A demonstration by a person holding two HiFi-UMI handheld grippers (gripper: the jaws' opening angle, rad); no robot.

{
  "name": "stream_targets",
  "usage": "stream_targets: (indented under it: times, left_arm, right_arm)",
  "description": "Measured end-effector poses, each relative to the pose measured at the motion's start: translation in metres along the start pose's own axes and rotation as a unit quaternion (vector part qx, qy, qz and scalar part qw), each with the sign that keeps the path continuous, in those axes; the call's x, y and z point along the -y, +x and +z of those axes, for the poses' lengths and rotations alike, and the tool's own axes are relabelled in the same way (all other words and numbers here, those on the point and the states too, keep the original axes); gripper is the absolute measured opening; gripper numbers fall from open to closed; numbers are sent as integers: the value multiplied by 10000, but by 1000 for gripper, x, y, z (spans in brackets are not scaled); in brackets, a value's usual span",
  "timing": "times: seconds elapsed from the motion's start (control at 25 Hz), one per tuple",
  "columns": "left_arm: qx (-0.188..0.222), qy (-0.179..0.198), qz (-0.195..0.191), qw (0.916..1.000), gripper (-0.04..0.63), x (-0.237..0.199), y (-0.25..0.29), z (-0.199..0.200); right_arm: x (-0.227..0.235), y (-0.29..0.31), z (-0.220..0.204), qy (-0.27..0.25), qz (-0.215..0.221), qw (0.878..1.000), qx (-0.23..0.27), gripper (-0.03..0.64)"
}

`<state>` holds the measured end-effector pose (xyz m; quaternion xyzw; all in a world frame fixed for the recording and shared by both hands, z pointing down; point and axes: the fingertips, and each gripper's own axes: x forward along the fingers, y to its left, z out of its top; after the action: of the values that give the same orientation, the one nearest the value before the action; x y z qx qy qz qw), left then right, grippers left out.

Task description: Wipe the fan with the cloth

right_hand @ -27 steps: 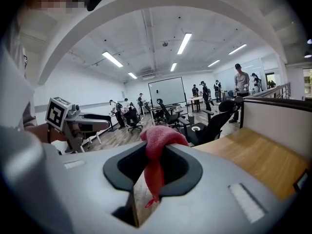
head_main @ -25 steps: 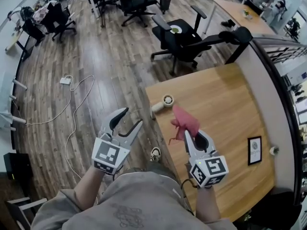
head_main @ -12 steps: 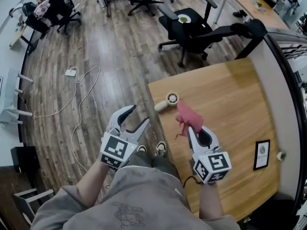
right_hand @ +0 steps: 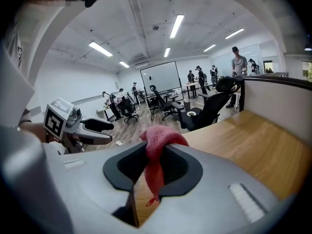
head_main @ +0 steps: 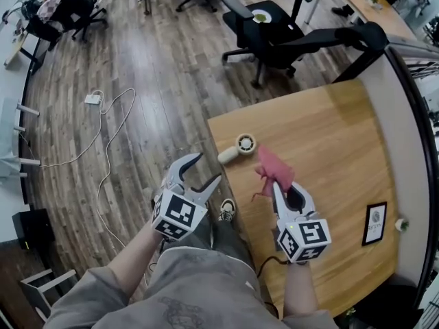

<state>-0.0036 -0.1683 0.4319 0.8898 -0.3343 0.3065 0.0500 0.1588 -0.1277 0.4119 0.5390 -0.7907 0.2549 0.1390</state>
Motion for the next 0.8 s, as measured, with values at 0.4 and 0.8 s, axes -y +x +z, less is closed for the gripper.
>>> stream_targets:
  times: [0.4,0.8]
  left_arm:
    - [-476,-4,-534,9974,261,4,77,-47]
    - [-808,107,-899,9926,261,11,135,-93]
  right_arm:
    - [24,57,-10,49,-229,9996,-136,78]
    - [44,110,-33,139,-380,9986,-333,78]
